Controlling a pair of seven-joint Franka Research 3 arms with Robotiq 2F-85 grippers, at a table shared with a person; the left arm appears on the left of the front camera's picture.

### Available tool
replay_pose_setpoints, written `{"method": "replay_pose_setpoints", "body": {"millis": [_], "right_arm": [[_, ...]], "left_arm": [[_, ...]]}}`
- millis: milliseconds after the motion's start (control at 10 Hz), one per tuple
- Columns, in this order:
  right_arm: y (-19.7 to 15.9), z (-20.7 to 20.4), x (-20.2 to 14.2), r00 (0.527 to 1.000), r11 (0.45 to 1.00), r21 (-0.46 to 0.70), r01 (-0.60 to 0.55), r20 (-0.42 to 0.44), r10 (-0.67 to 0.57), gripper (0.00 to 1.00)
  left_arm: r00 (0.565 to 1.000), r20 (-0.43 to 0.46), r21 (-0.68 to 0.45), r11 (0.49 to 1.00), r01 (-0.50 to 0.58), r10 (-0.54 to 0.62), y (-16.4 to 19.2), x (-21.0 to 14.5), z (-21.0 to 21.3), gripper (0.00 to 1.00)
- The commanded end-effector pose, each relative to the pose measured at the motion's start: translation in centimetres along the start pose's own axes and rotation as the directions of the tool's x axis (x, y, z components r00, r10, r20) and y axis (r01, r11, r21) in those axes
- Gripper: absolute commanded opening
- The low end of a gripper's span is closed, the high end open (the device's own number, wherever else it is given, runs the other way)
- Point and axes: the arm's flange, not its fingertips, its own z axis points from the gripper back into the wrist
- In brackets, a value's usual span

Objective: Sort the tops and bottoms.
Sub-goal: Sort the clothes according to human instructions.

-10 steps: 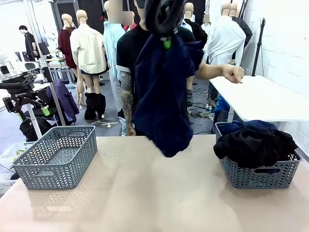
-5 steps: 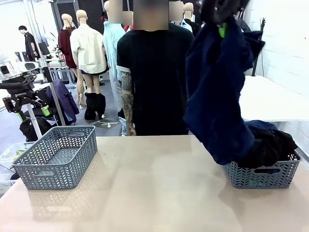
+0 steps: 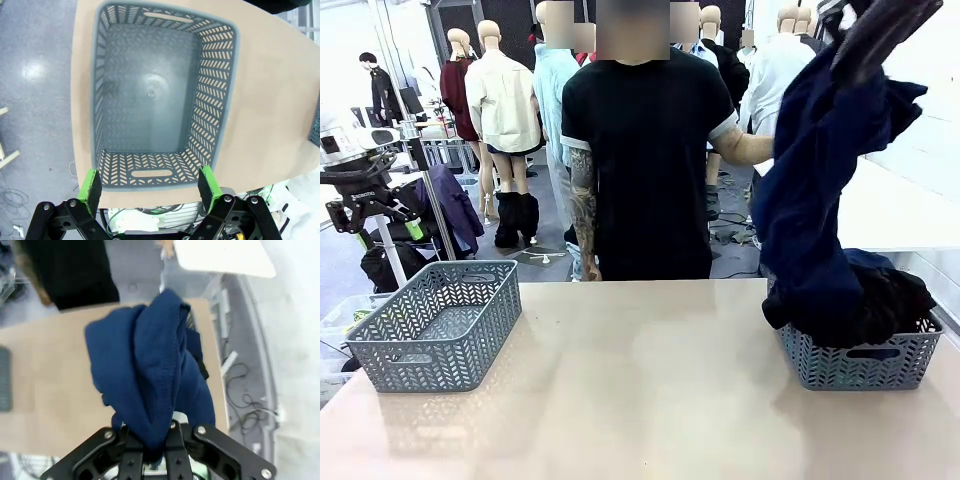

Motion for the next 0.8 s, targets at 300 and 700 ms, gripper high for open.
{"method": "replay_pose_setpoints", "body": {"millis": [300, 700], "right_arm": [[-9.2, -6.8, 3.3, 0.962, 0.954, 0.131, 0.268, 0.013, -0.272, 0.0], [-10.5, -7.2, 3.2, 0.956, 0.952, 0.089, 0.292, 0.012, -0.294, 0.0]], "left_arm": [[1.0, 0.001, 0.002, 1.0, -0.017, 0.017, -0.1, -0.1, 0.2, 1.0], [1.0, 0.001, 0.002, 1.0, -0.017, 0.017, -0.1, -0.1, 0.2, 1.0]]}}
